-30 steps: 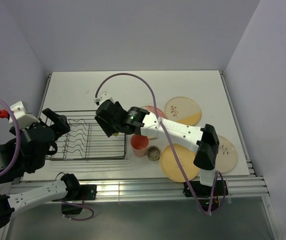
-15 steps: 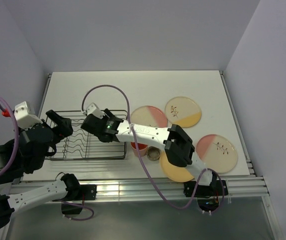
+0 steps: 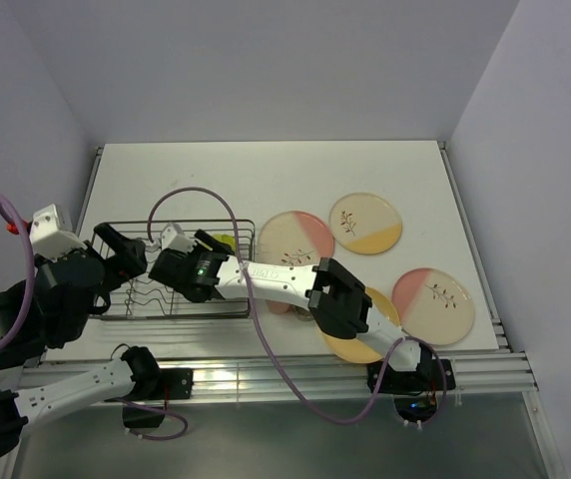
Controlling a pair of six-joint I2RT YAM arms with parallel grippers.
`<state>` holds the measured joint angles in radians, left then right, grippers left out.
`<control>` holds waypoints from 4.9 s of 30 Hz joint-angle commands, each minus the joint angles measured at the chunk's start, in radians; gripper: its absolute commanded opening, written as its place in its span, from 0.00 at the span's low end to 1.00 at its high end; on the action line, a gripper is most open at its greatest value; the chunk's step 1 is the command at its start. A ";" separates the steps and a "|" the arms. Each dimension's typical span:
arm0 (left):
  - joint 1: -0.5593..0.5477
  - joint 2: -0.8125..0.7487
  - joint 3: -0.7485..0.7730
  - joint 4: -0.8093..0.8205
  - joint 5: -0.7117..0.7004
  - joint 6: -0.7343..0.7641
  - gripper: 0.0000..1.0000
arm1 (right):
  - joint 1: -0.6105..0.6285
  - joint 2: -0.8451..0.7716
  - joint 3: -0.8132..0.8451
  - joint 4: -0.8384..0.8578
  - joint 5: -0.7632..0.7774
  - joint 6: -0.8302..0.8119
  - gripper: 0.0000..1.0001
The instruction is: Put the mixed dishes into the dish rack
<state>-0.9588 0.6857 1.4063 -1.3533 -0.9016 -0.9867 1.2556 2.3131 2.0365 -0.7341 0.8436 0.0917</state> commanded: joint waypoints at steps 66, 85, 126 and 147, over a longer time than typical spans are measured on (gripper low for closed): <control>0.005 0.140 -0.026 0.261 0.156 0.193 0.96 | -0.346 -0.644 -0.203 -0.179 -0.426 0.316 0.99; 0.005 0.278 0.025 0.456 0.391 0.365 0.92 | -1.081 -0.791 -0.775 -0.070 -0.785 0.546 0.87; -0.006 0.577 0.142 0.626 0.656 0.690 0.92 | -1.248 -0.558 -1.042 0.246 -0.788 0.666 0.19; -0.138 0.867 0.168 0.825 0.721 1.069 0.99 | -1.286 -0.695 -1.000 0.101 -0.963 0.683 0.00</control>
<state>-1.0859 1.5398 1.5188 -0.6319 -0.1978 -0.0074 -0.0170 1.6939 1.0210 -0.5625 -0.0631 0.7959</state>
